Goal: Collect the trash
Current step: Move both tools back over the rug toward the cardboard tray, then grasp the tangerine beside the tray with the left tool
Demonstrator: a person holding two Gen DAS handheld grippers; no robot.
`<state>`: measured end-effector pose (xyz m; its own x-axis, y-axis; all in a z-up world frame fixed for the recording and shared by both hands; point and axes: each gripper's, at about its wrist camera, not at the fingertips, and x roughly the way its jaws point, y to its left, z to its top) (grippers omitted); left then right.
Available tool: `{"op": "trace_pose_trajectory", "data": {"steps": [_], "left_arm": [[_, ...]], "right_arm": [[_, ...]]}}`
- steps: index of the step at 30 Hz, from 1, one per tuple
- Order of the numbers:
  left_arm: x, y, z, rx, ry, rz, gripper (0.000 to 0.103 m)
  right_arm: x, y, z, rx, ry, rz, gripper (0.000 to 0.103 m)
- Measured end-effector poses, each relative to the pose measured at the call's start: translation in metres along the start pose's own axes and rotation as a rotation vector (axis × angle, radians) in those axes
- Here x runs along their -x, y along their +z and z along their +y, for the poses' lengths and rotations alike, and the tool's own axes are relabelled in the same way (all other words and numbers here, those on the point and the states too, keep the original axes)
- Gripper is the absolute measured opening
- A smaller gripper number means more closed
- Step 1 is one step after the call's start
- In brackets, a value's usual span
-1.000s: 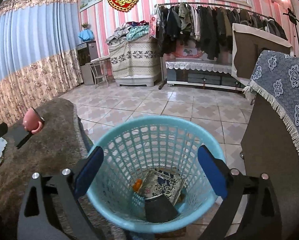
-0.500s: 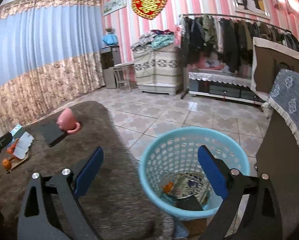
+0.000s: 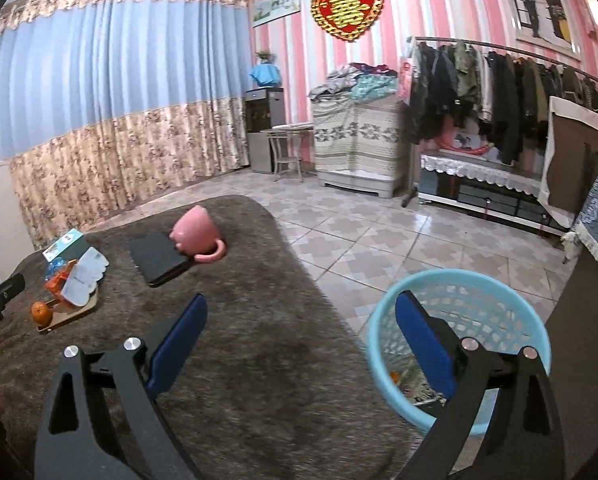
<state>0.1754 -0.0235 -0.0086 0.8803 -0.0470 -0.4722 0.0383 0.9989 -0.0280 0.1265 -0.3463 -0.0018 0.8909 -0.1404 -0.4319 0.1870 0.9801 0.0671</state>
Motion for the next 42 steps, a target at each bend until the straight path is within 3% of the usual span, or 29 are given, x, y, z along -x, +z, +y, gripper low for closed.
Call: {"op": "trace_pose_trajectory", "data": {"steps": [9,21,24,27,29,31,36,42], "left_arm": [[-0.008,-0.014,0.039,0.019,0.082,0.041,0.097],[-0.068,-0.033,0.081,0.064,0.155,0.153,0.097],[-0.087,-0.033,0.082,0.061,0.136,0.188,0.086],[-0.102,-0.034,0.080,0.055,0.113,0.228,0.068],[-0.112,-0.036,0.079,0.053,0.099,0.269,0.049],[-0.110,-0.035,0.079,0.061,0.072,0.261,0.040],[-0.087,-0.028,0.087,0.081,0.066,0.194,0.037],[-0.080,-0.011,0.128,0.082,0.172,0.118,0.037]], "right_arm": [[-0.028,-0.004,0.041,0.053,0.076,0.034,0.093],[-0.073,-0.015,0.079,0.102,0.131,0.109,0.093],[-0.081,-0.017,0.087,0.117,0.138,0.125,0.093],[-0.088,-0.018,0.096,0.134,0.146,0.136,0.093],[-0.091,-0.018,0.101,0.142,0.158,0.143,0.093],[-0.095,-0.018,0.112,0.149,0.179,0.152,0.093],[-0.104,-0.014,0.144,0.191,0.234,0.165,0.093],[-0.118,-0.008,0.199,0.245,0.324,0.189,0.093]]}}
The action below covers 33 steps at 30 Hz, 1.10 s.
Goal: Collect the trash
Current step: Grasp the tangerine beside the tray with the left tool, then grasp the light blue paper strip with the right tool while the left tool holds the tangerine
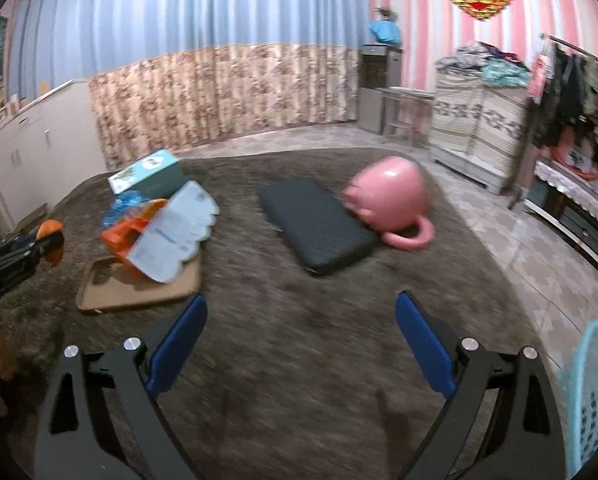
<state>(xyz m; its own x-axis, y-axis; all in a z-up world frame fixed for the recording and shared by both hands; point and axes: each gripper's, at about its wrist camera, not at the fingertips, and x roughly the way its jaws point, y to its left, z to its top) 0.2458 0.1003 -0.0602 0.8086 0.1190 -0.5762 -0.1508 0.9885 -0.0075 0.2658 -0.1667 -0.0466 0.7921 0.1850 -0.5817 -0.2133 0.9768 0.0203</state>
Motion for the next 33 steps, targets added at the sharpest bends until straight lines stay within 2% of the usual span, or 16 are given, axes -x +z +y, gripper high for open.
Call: {"op": "trace_pose_trajectory", "data": {"steps": [6,9,13,15,18,20,22,25,29,33], "left_arm": [[-0.020,0.004,0.050,0.097,0.097,-0.002,0.037],[-0.026,-0.003,0.066,0.173,0.076,0.022,0.037],[-0.028,-0.004,0.068,0.171,0.072,0.017,0.037],[-0.027,-0.005,0.064,0.147,0.072,0.006,0.037],[-0.027,-0.005,0.058,0.112,0.066,-0.003,0.037],[-0.029,-0.005,0.058,0.109,0.063,0.003,0.037],[-0.029,-0.005,0.061,0.124,0.056,0.003,0.037],[-0.030,-0.006,0.063,0.127,0.046,0.006,0.037],[-0.031,-0.006,0.060,0.108,0.044,0.005,0.037],[-0.032,-0.006,0.060,0.112,0.044,0.007,0.037]], "right_arm": [[-0.035,0.023,0.045,0.042,0.078,0.043,0.093],[-0.052,0.029,0.060,0.041,0.099,0.077,0.093],[-0.073,0.032,0.077,0.040,0.102,0.119,0.092],[-0.082,0.032,0.085,0.039,0.111,0.143,0.086],[-0.089,0.030,0.091,0.036,0.118,0.178,0.068],[-0.090,0.025,0.092,0.033,0.133,0.198,0.049],[-0.090,0.023,0.088,0.017,0.137,0.203,0.038],[-0.081,0.017,0.076,-0.041,0.176,0.204,0.034],[-0.078,0.017,0.081,-0.023,0.195,0.189,0.017],[-0.063,0.025,0.076,-0.019,0.174,0.134,0.013]]}}
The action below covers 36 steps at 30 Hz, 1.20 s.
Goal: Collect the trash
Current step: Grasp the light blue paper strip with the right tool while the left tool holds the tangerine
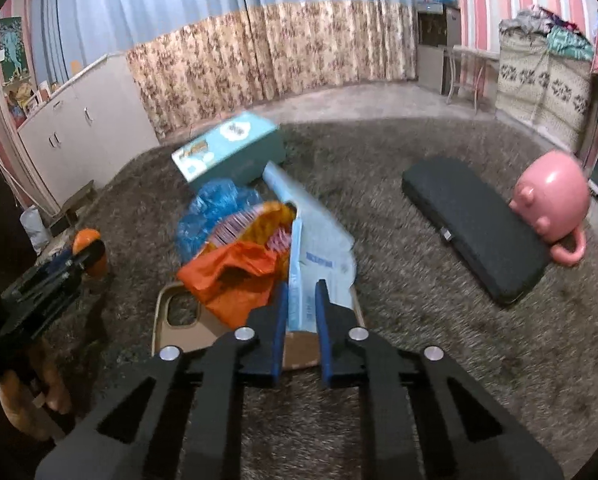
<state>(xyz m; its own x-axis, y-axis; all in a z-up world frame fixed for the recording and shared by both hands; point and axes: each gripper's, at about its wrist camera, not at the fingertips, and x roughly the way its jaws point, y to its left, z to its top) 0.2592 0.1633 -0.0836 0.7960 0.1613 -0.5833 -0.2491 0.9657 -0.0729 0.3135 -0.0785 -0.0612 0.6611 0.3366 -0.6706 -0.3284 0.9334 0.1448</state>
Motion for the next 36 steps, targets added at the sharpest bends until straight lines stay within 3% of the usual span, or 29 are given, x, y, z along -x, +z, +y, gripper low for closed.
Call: {"op": "trace_pose_trajectory", "data": {"steps": [12,15,16,22,27,28,29,30,36], "left_arm": [[-0.001,-0.002,-0.001,0.004,0.001,0.010,0.037],[-0.001,-0.002,-0.001,0.003,0.005,0.009,0.037],[-0.001,-0.002,-0.001,0.002,0.005,0.010,0.037],[0.001,-0.003,-0.005,-0.031,0.025,0.000,0.037],[0.005,-0.006,-0.010,-0.060,0.044,-0.010,0.037],[0.005,-0.006,-0.008,-0.054,0.043,-0.010,0.037],[0.005,-0.005,-0.007,-0.049,0.041,-0.008,0.037],[0.006,-0.005,-0.010,-0.045,0.039,-0.004,0.037],[0.004,-0.005,-0.007,-0.036,0.020,0.006,0.037]], "right_arm": [[0.004,-0.002,-0.025,-0.021,-0.021,0.034,0.011],[0.018,-0.002,-0.025,-0.003,-0.022,0.001,0.008],[0.023,-0.003,-0.026,0.001,-0.023,-0.009,0.000],[0.074,-0.014,-0.054,0.017,-0.050,-0.048,0.000],[0.075,-0.025,-0.071,0.007,-0.066,-0.017,0.006],[0.072,-0.028,-0.068,0.010,-0.064,-0.009,0.025],[0.068,-0.029,-0.065,0.019,-0.070,-0.006,0.057],[0.064,-0.032,-0.057,0.037,-0.087,-0.017,0.067],[0.023,-0.035,-0.020,0.133,-0.095,0.020,0.070]]}}
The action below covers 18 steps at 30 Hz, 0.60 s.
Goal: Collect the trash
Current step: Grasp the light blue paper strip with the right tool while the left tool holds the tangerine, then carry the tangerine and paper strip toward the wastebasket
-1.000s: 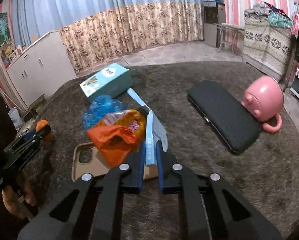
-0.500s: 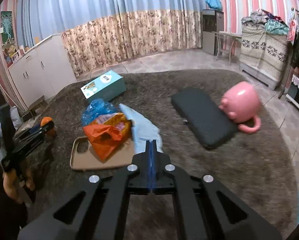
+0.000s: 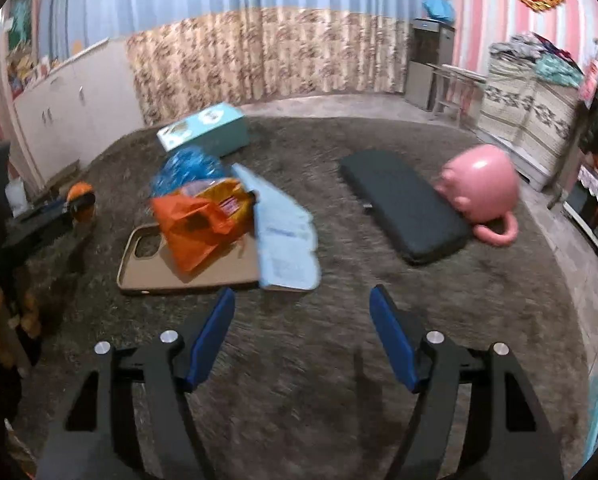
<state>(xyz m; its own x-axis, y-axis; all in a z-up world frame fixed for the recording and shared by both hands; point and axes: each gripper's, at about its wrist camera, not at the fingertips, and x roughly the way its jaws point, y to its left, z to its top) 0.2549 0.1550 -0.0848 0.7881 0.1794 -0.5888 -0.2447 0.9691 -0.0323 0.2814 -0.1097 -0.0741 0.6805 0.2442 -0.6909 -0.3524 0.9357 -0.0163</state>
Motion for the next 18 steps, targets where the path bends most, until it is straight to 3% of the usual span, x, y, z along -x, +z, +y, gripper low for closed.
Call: {"op": "trace_pose_trajectory", "data": {"steps": [3,4,5,7,8,11,18], "left_arm": [[-0.001,0.000,0.003,0.013,-0.007,0.004,0.037],[-0.001,0.000,0.005,0.019,-0.010,0.005,0.037],[-0.002,0.001,0.006,0.022,-0.012,0.007,0.037],[-0.003,0.001,0.006,0.023,-0.014,0.011,0.037],[-0.003,0.001,0.006,0.022,-0.015,0.012,0.037],[-0.005,0.001,0.006,0.021,-0.016,0.013,0.037],[-0.009,0.002,0.006,0.018,-0.010,0.022,0.037]], "right_arm": [[-0.016,0.004,0.008,0.021,-0.008,0.009,0.067],[-0.021,0.005,0.009,0.025,-0.011,0.014,0.060],[-0.026,0.006,0.008,0.027,-0.005,0.024,0.043],[-0.027,0.008,0.003,0.010,0.022,0.028,0.023],[-0.021,0.009,-0.001,0.001,0.021,0.011,0.018],[-0.001,0.009,-0.014,-0.044,0.024,-0.032,0.010],[0.086,-0.020,-0.062,-0.130,-0.015,-0.122,0.010]]}}
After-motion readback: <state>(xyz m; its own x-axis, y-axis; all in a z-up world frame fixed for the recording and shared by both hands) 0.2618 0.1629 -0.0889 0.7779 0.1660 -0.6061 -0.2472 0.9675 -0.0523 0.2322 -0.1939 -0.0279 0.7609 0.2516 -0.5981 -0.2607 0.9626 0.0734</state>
